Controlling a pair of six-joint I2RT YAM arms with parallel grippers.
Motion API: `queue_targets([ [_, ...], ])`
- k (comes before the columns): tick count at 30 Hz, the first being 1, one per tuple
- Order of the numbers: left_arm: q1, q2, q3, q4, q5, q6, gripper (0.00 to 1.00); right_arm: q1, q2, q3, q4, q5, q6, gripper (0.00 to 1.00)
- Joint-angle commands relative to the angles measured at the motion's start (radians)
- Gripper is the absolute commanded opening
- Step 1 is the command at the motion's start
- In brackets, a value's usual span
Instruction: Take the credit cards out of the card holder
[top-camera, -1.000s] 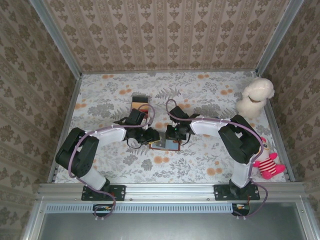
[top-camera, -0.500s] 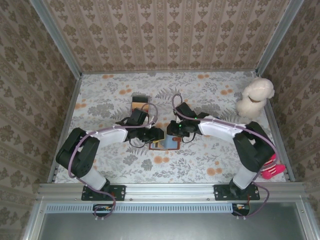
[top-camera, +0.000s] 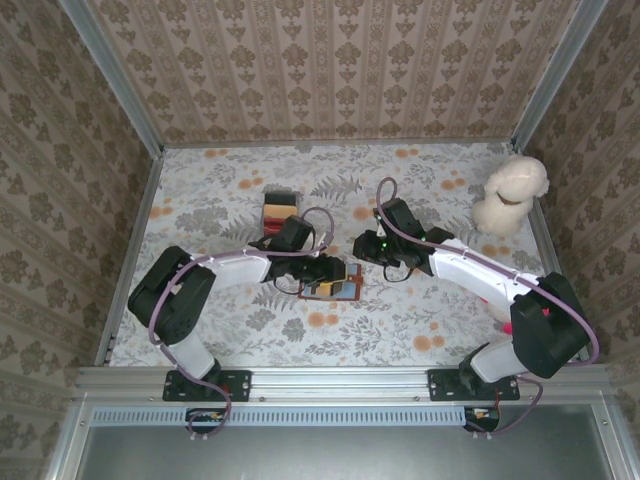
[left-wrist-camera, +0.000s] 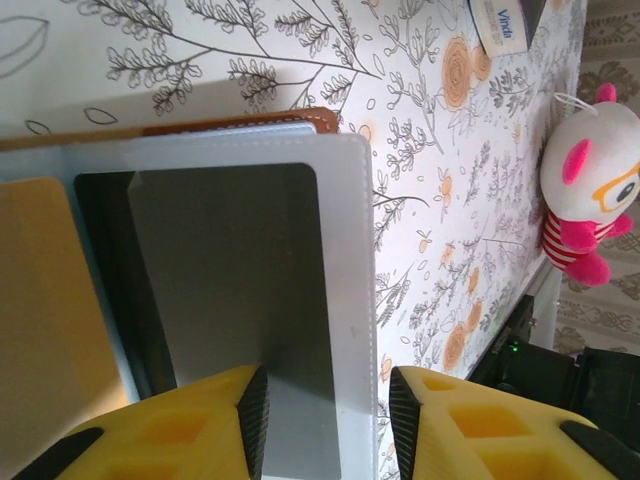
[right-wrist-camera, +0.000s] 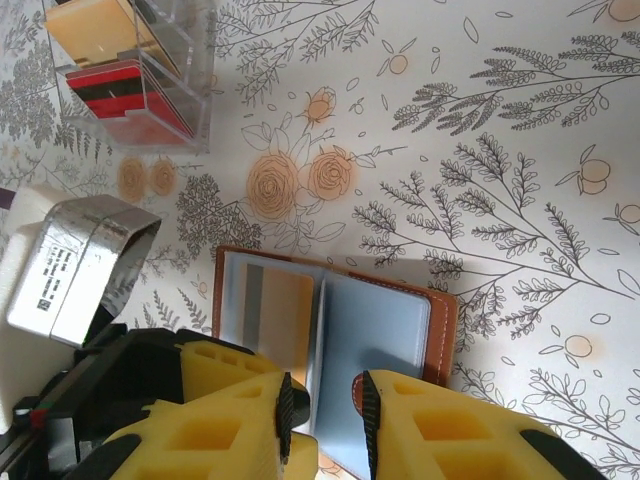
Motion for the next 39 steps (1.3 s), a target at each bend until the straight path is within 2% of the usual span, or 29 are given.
queue_targets([
  [1,0.008,-0.046,0.023,-0.061,-0.041,0.042,0.41,0.009,-0.008,-0.005,-0.001,-0.030,-0.006,0.28],
  [6,0.008,-0.030,0.008,-0.027,-0.024,0.027,0.41,0.034,0.021,0.007,0.023,-0.055,0.006,0.27],
  [13,0.009,-0.024,0.000,0.011,-0.011,0.018,0.52,0.056,0.036,0.015,0.036,-0.069,0.020,0.27],
  [16,0.012,-0.045,0.002,-0.020,0.019,0.045,0.54,0.063,0.051,0.027,0.031,-0.089,0.023,0.30],
  [20,0.033,-0.105,-0.001,-0.113,-0.025,0.089,0.56,0.085,0.096,0.065,-0.002,-0.110,0.019,0.33],
  [23,0.040,-0.135,-0.021,-0.135,-0.052,0.086,0.51,0.102,0.136,0.093,-0.022,-0.111,0.016,0.31],
  [29,0.038,-0.102,-0.032,-0.129,-0.092,0.036,0.28,0.119,0.195,0.103,-0.047,-0.068,0.047,0.20],
  [39,0.037,0.016,0.013,-0.076,-0.093,-0.032,0.20,0.118,0.226,0.053,-0.064,-0.035,0.066,0.14],
])
